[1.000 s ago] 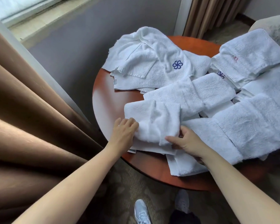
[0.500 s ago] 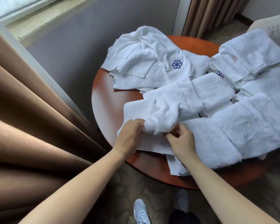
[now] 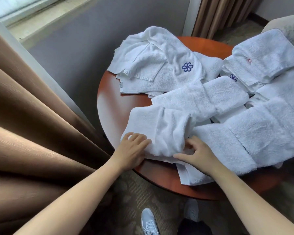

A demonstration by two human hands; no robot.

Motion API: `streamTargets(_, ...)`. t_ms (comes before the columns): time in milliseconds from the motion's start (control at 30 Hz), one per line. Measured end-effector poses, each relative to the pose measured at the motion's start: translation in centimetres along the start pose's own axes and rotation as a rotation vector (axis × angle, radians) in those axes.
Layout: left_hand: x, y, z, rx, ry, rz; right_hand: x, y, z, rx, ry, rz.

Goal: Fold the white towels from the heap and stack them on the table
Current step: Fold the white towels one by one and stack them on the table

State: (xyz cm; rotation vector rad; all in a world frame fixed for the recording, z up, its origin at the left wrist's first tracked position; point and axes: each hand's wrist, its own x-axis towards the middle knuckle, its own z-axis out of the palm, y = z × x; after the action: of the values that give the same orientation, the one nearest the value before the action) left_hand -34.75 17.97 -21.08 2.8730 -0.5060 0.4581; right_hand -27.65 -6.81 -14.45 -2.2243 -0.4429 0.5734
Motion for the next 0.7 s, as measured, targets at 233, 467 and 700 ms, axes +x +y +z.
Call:
streamTargets(233, 0.0, 3.5, 1.0, -0.088, 0.089, -0.012, 0.7, -2.3, 1.8, 0.159, 0.265, 0.106)
streamTargets(467, 1.4, 2.4, 1.5, -0.216, -0.017, -0.174, 0.2, -2.2, 1.4, 0.443, 0.113, 0.296)
streamTargets(700, 0.4, 2.2, 1.8, -0.079, -0.162, -0.097, -0.2, -1.7, -0.4, -0.116, -0.214, 0.367)
